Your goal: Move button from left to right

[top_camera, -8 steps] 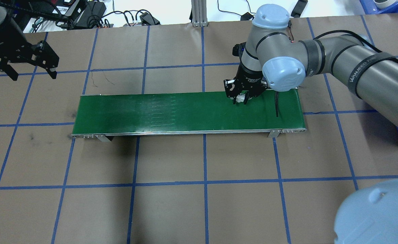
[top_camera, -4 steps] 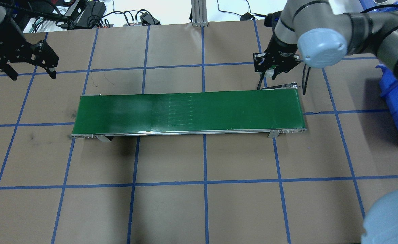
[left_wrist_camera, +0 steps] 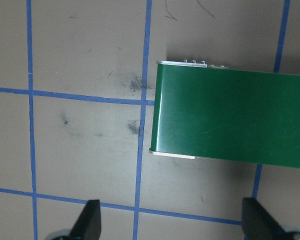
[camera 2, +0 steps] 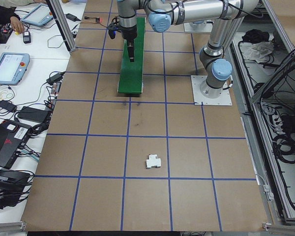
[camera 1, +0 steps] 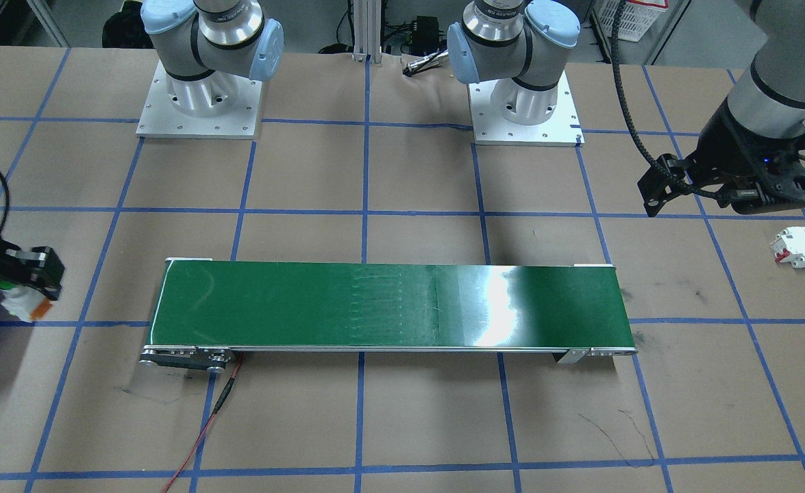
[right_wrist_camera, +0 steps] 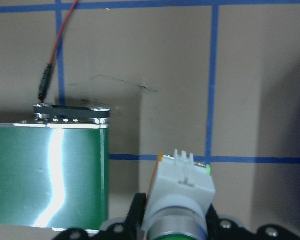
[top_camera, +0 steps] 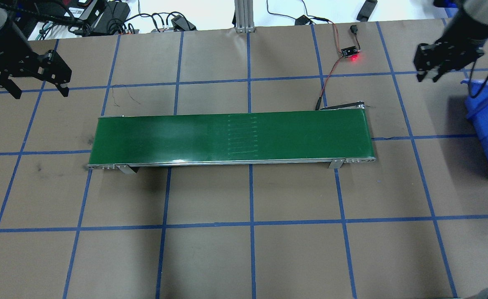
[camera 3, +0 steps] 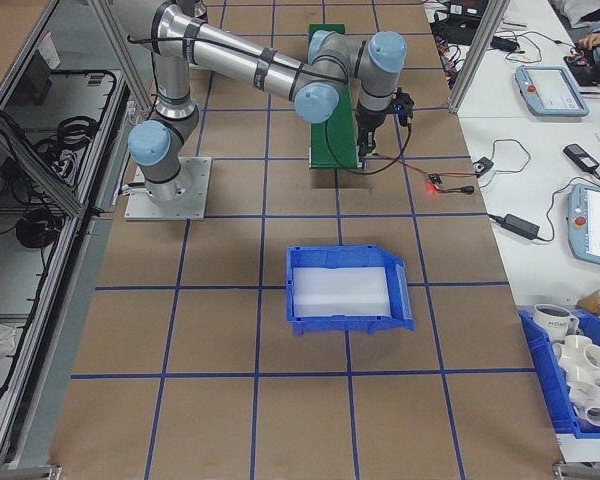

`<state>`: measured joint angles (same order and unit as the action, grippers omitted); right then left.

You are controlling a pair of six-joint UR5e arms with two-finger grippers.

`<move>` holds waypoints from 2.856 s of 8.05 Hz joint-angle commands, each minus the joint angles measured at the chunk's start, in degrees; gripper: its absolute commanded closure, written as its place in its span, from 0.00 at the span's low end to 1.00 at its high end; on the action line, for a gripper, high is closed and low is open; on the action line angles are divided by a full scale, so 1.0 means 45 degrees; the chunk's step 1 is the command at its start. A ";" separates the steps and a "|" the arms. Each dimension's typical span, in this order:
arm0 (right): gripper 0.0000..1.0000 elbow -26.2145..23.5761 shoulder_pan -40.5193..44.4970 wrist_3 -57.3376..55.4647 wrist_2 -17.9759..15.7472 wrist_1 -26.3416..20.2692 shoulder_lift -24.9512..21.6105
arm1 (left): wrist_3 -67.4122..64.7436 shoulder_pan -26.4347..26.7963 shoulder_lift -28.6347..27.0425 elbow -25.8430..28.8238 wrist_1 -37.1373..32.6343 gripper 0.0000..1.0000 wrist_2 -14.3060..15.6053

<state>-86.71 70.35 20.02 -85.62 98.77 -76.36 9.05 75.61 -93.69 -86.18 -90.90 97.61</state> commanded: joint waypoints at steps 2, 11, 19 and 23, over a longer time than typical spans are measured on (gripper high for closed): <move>1.00 0.0167 -0.4393 0.5282 -0.0954 -0.0875 -0.0374 | -0.0019 -0.0006 0.0019 -0.0067 -0.0015 0.00 -0.0089; 1.00 0.0147 -0.6376 0.8988 -0.1520 0.1722 0.2592 | -0.1270 0.0072 -0.0001 -0.0067 0.0004 0.00 -0.0597; 0.47 -0.0437 -0.6552 0.9085 -0.1345 0.2485 0.3532 | -0.1270 0.0072 0.0097 -0.0086 0.0063 0.00 -0.0558; 0.24 -0.0517 -0.6552 0.9066 -0.1442 0.2524 0.3533 | -0.1231 0.0072 0.0078 -0.0067 0.0083 0.00 -0.0539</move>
<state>-88.83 40.87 60.83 -91.85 110.18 -60.12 3.41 75.94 -93.26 -86.50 -90.61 95.18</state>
